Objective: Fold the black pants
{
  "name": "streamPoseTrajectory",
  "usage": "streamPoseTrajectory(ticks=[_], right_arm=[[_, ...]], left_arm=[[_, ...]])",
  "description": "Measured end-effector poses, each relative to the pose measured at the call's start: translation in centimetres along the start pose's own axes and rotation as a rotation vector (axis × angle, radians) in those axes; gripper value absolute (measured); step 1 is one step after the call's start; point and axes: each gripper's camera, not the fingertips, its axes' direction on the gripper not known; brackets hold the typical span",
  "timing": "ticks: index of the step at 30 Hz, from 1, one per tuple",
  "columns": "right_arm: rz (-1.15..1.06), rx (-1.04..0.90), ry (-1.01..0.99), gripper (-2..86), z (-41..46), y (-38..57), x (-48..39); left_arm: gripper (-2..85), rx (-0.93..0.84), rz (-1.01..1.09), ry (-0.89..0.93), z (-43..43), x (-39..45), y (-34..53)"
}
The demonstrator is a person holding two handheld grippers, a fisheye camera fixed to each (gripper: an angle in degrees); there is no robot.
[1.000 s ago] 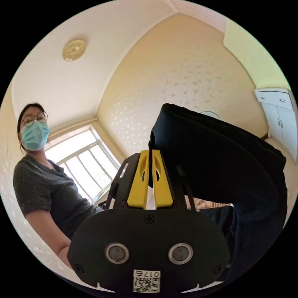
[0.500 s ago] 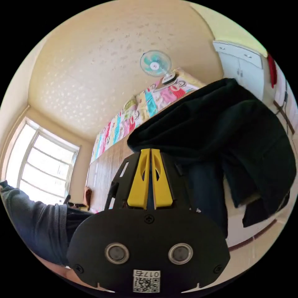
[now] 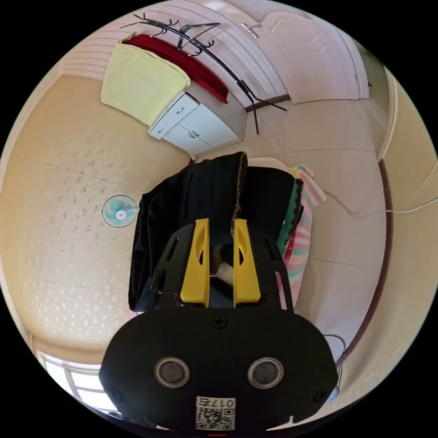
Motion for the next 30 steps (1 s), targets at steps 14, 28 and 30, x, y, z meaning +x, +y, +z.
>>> streamPoseTrajectory(ticks=[14,28,30], right_arm=[[-0.846,-0.13,-0.804,2.1,-6.9,13.6,-25.0],[-1.189,-0.236,-1.445,1.7,-20.2,48.6,-40.6],[-1.225,-0.284,-1.449,1.7,-21.0,52.9,-41.5]], left_arm=[[-0.9,0.218,0.784,0.271,-5.6,17.9,10.4],[16.3,0.365,1.533,0.611,-20.1,24.1,30.6],[17.3,0.42,1.587,0.607,-22.3,23.4,32.6]])
